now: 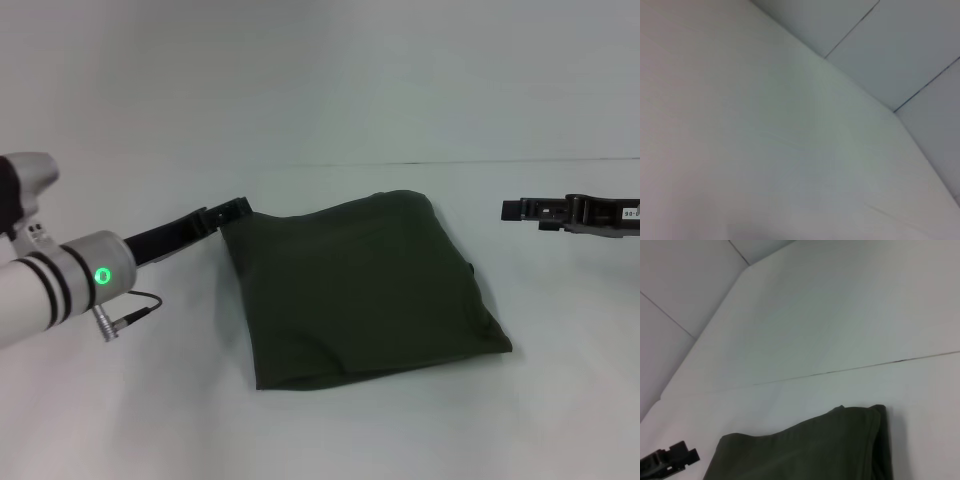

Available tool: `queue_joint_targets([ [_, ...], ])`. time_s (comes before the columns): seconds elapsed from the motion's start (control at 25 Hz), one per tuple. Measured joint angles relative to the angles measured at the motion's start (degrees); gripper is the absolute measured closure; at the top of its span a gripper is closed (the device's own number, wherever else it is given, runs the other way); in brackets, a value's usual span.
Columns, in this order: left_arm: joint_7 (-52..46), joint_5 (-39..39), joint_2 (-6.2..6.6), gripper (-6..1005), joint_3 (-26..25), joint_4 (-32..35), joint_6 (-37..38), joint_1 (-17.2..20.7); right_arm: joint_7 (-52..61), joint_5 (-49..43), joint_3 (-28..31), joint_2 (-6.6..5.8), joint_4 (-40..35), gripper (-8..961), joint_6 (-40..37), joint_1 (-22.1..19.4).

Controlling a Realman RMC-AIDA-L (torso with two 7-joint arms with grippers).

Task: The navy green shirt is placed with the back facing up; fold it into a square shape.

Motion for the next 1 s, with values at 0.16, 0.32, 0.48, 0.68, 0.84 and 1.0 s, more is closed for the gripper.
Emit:
queue_joint_targets([
  [0.16, -0.5, 1.2, 0.03, 63, 0.3, -2.0, -1.8, -1.9, 0.0, 0.0, -0.1, 0.02, -0.3, 59, 0.1, -0.2],
  [0.32, -0.6, 1.8, -0.27, 63, 1.1, -2.3, -2.3, -2.8, -0.1, 0.0, -0.1, -0.01, -0.3, 59, 0.1, -0.4],
  [0.48, -0.7, 2.0, -0.60, 63, 2.7, -2.4, -3.9, -3.4, -0.4, 0.0, -0.1, -0.03, -0.4, 59, 0.1, -0.4],
  [0.68, -0.7, 2.1, -0.81, 62, 3.0, -2.4, -4.8, -3.5, -0.5, 0.0, -0.1, -0.06, -0.4, 59, 0.1, -0.3],
  [0.84, -0.7, 2.2, -0.80, 62, 3.5, -2.5, -4.8, -3.2, -0.6, 0.0, 0.0, -0.07, -0.4, 59, 0.2, -0.3],
  [1.0, -1.2, 2.2, -0.98, 79, 5.6, -2.6, -4.6, -3.1, -0.6, 0.0, 0.0, -0.07, -0.4, 59, 0.5, -0.3],
])
